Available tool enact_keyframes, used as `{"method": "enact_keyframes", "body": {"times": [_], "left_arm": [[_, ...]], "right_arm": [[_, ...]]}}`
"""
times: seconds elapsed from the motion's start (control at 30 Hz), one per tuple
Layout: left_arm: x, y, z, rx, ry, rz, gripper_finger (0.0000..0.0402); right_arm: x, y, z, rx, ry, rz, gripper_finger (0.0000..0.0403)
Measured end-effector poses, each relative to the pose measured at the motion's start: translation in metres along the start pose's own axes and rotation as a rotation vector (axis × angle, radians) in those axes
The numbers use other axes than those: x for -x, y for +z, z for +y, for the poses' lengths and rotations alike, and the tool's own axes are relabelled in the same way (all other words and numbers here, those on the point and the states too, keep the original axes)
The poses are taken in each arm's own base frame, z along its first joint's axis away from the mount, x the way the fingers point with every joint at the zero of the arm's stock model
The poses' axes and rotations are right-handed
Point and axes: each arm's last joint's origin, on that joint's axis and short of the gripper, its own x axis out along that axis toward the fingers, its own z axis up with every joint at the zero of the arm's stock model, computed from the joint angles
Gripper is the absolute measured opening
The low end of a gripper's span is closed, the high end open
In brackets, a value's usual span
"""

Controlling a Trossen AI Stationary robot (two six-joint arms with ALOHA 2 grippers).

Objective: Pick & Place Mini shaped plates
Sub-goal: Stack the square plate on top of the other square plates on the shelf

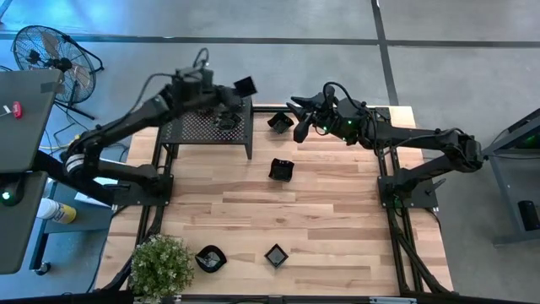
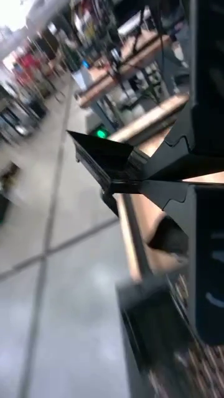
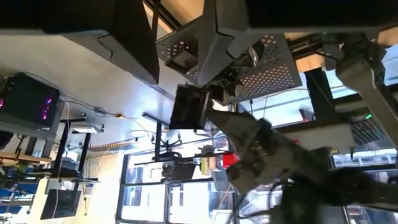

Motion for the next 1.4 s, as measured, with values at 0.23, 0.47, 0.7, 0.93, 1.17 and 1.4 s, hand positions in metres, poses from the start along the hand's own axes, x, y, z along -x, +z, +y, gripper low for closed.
{"method": "enact_keyframes", "body": {"times": [0.23, 0.47, 0.7, 0.93, 1.17, 1.4], "left_arm": [[0.008, 0.019, 0.066, 0.097, 0.106, 0.208, 0.0], [-0.002, 0.028, 0.097, 0.144, 0.087, 0.264, 0.0], [-0.025, 0.021, 0.11, 0.167, 0.08, 0.337, 0.0], [-0.033, 0.02, 0.115, 0.172, 0.086, 0.342, 0.0], [-0.033, 0.02, 0.114, 0.184, 0.074, 0.337, 0.0001], [-0.033, 0.02, 0.114, 0.186, 0.074, 0.337, 0.0014]], "right_arm": [[0.0, -0.001, 0.0, 0.006, 0.009, 0.012, 0.0103], [0.0, -0.001, 0.0, 0.007, 0.01, 0.013, 0.0097], [0.0, -0.001, 0.0, 0.007, 0.01, 0.013, 0.0097], [0.0, -0.001, 0.0, 0.004, 0.014, 0.013, 0.0096], [0.0, -0.001, 0.001, 0.003, 0.022, 0.014, 0.0096], [0.0, -0.001, 0.001, 0.003, 0.022, 0.014, 0.0096]]}}
